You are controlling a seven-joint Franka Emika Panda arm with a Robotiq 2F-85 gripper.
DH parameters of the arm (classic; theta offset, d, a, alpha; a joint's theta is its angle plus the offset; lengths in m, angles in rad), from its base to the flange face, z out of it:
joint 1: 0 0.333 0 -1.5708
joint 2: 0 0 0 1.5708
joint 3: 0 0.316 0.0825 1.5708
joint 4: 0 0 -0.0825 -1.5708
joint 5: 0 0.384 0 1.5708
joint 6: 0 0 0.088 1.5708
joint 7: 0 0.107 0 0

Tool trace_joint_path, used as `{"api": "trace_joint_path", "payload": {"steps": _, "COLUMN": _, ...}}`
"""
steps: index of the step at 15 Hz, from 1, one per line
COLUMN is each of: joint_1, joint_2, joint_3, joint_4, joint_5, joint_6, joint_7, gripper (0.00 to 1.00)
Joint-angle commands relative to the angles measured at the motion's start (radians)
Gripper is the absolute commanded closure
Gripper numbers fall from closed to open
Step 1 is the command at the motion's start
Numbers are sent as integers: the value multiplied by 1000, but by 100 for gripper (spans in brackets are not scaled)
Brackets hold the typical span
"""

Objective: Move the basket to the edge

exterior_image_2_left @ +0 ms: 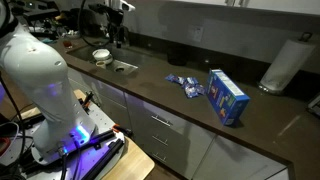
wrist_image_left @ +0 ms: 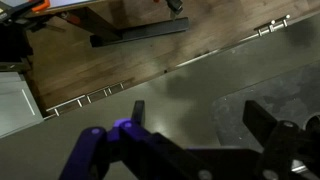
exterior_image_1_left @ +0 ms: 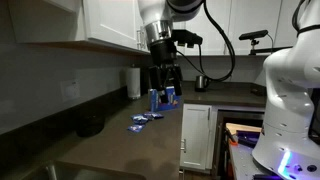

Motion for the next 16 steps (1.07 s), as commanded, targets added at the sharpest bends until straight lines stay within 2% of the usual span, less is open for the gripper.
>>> {"api": "trace_joint_path", "payload": {"steps": 1, "joint_1": 10, "joint_2": 1, "joint_3": -10, "joint_4": 2, "joint_5": -3, "joint_6": -2, "joint_7": 3, "gripper": 0}}
{"api": "trace_joint_path", "payload": {"steps": 11, "joint_1": 10, "joint_2": 1, "joint_3": -10, "joint_4": 2, "joint_5": -3, "joint_6": -2, "joint_7": 3, "gripper": 0}}
{"api": "trace_joint_path", "payload": {"steps": 16, "joint_1": 14, "joint_2": 46, "joint_3": -1, "joint_4": -12, "joint_5": -2, "joint_6": 190, "joint_7": -2, "gripper": 0}}
